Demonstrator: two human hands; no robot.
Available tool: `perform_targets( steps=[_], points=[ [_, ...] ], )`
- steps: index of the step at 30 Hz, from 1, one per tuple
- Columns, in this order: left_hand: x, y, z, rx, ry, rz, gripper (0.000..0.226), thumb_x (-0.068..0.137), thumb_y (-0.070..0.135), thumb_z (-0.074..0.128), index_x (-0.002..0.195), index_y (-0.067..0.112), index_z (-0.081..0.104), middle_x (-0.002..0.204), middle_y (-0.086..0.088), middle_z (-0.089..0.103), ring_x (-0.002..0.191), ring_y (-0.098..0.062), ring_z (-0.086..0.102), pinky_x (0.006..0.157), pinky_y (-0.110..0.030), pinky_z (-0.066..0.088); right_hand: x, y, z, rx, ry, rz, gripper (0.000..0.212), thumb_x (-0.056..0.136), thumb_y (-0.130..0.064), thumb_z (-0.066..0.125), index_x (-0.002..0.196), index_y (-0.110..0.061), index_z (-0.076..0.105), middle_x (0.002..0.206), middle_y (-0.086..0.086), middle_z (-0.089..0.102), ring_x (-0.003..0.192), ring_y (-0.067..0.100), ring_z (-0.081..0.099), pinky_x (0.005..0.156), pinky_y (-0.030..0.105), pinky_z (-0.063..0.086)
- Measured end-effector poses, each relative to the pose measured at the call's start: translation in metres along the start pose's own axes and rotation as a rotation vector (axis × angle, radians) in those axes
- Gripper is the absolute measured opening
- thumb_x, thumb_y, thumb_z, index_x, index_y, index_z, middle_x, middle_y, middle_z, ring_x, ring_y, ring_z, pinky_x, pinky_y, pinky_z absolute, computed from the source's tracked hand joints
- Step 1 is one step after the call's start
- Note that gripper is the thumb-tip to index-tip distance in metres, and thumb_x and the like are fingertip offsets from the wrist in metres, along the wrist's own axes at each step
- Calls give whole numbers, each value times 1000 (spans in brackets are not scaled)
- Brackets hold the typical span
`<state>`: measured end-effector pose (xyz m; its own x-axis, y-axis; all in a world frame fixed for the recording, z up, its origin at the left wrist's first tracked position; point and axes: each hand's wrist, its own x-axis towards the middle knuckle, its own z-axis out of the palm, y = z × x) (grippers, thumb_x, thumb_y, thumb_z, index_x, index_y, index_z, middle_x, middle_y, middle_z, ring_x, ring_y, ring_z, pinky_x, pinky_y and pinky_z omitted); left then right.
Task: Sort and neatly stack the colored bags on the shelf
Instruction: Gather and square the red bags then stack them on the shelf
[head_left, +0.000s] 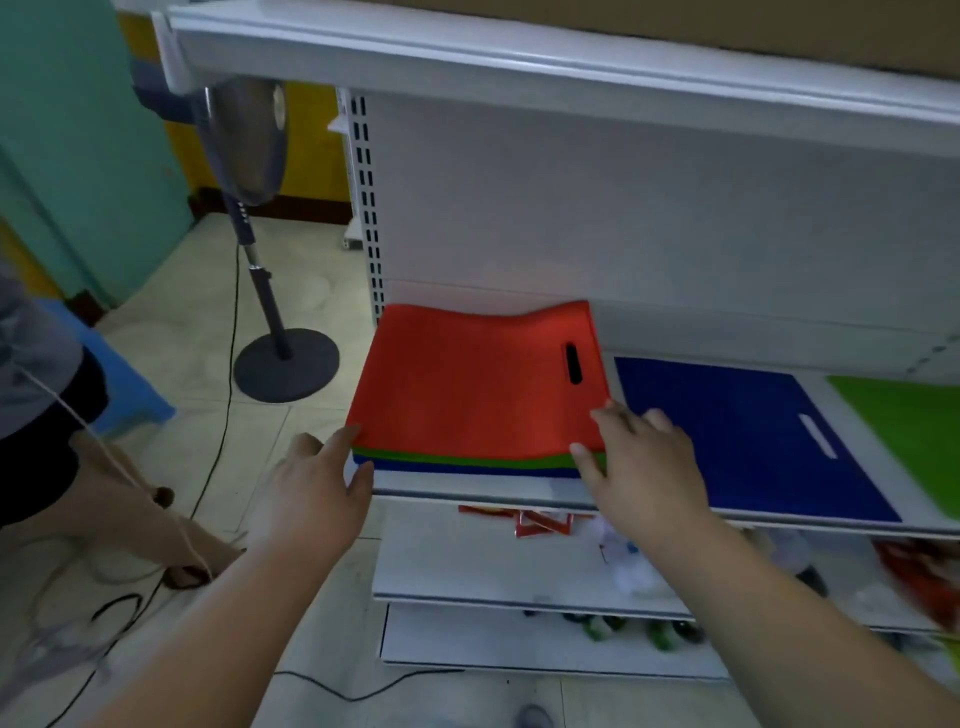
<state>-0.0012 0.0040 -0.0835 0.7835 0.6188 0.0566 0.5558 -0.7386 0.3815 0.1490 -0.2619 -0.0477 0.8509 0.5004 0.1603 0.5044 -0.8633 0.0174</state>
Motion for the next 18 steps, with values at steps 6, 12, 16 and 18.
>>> perform_targets(
  steps=[6,12,16,18],
  points=[
    [6,-11,-4,-79,23,63,42,96,39,52,135,25,54,125,-4,51,92,-23,61,76,-32,50,-6,-12,9,-83,96,-28,47,97,-48,36,112,-13,64,98,4,71,83,27,51,65,36,34],
    [23,-14,-15,-248,131,-47,19,96,33,55,89,17,64,89,2,58,71,-17,55,61,-30,39,-27,-14,3,61,234,59,39,92,-45,43,99,-14,66,75,3,63,72,24,49,63,35,43],
    [32,-13,-18,-340,-6,-141,9,89,23,61,91,24,53,78,5,59,63,-15,57,50,-25,38,-26,-17,-2,351,29,305,46,92,-44,57,132,-24,49,107,0,57,91,19,58,75,33,48],
    [36,-16,-15,-421,-96,-132,16,87,16,60,93,30,52,76,0,61,59,-20,58,50,-27,42,-19,-21,-7,648,-118,375,47,91,-33,63,134,-31,44,110,-11,57,92,7,60,79,26,49]
  ],
)
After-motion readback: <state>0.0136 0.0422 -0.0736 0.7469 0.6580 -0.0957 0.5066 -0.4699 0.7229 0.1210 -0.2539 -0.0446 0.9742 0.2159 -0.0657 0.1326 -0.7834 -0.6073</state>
